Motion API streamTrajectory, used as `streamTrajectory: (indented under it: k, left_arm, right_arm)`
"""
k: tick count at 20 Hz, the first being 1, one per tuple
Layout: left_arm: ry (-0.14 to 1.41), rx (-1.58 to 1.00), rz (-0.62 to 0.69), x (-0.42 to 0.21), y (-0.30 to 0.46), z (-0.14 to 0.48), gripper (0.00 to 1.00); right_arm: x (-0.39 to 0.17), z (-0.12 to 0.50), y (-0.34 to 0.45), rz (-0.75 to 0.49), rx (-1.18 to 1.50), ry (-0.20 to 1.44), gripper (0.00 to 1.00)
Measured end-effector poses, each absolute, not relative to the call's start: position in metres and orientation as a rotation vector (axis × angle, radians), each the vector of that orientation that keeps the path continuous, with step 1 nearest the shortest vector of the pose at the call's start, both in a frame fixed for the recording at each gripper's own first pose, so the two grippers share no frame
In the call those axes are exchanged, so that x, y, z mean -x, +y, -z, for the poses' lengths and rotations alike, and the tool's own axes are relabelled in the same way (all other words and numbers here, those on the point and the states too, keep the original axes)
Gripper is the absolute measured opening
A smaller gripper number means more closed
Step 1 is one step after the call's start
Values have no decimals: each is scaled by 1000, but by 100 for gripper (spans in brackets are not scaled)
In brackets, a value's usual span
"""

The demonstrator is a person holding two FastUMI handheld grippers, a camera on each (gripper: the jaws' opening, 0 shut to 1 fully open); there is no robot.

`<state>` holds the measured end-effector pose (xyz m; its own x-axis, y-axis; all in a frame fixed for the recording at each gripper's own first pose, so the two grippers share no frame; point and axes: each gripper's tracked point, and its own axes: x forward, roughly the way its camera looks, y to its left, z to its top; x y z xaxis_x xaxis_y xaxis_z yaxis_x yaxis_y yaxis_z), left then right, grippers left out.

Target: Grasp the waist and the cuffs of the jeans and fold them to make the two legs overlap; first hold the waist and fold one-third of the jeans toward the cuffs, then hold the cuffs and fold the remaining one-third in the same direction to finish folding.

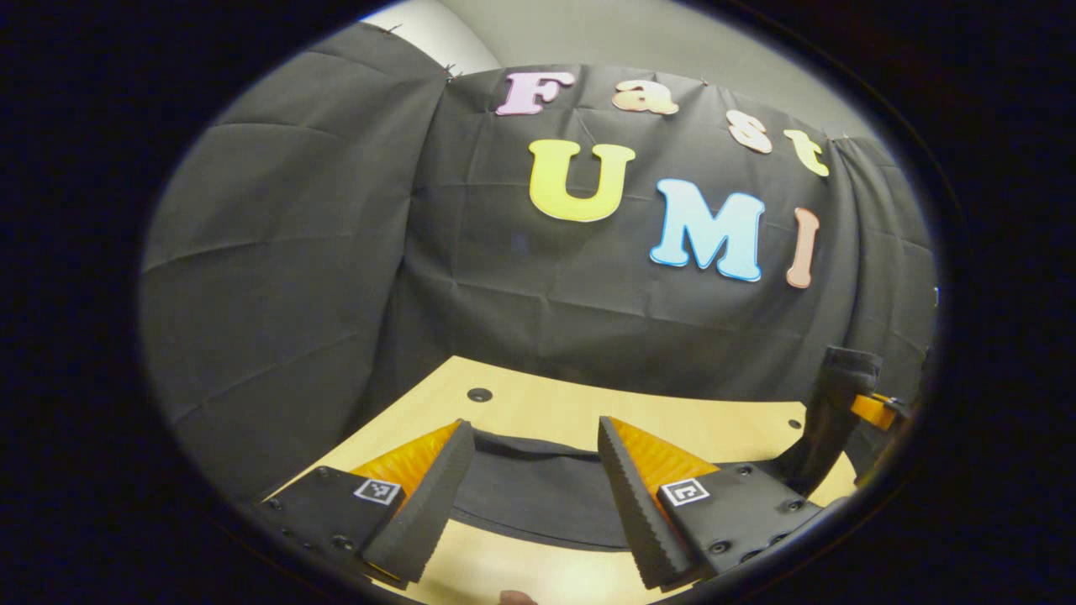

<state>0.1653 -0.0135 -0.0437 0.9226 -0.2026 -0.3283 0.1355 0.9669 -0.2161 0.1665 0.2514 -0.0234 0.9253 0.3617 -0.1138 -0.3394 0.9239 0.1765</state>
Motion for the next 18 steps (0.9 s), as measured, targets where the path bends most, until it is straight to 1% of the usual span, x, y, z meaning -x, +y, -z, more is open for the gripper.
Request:
streamTrajectory:
  k: [3,6,7,8,9,11,12,13,14,15,16,18]
  left_arm:
    - [374,225,160,-161,-1,52,96]
    - [395,235,149,-154,6,63,96]
    - [400,231,148,-150,8,65,96]
    - [404,228,149,-148,9,66,100]
    - [408,227,147,-146,10,67,96]
    - [422,229,143,-142,11,72,96]
    - [435,237,139,-141,12,75,96]
    - [448,247,133,-139,14,78,96]
    - [460,258,129,-138,14,81,96]
    - [470,269,125,-137,16,83,96]
    - [480,280,118,-137,17,84,96]
    - [500,306,104,-136,18,91,96]
  right_arm:
    - [-158,53,299,-468,-118,195,13]
    - [-143,93,344,-547,-72,271,13]
    - [-138,110,354,-566,-45,300,13]
    - [-134,121,363,-581,-15,311,13]
    - [-131,129,373,-599,4,316,13]
    - [-126,141,385,-628,32,323,14]
    - [-119,148,392,-649,38,339,17]
    - [-116,152,395,-658,35,357,18]
    - [-111,155,397,-672,24,377,23]
    - [-110,156,400,-684,13,386,36]
    - [-109,155,400,-687,13,385,46]
    - [-101,148,404,-704,5,378,56]
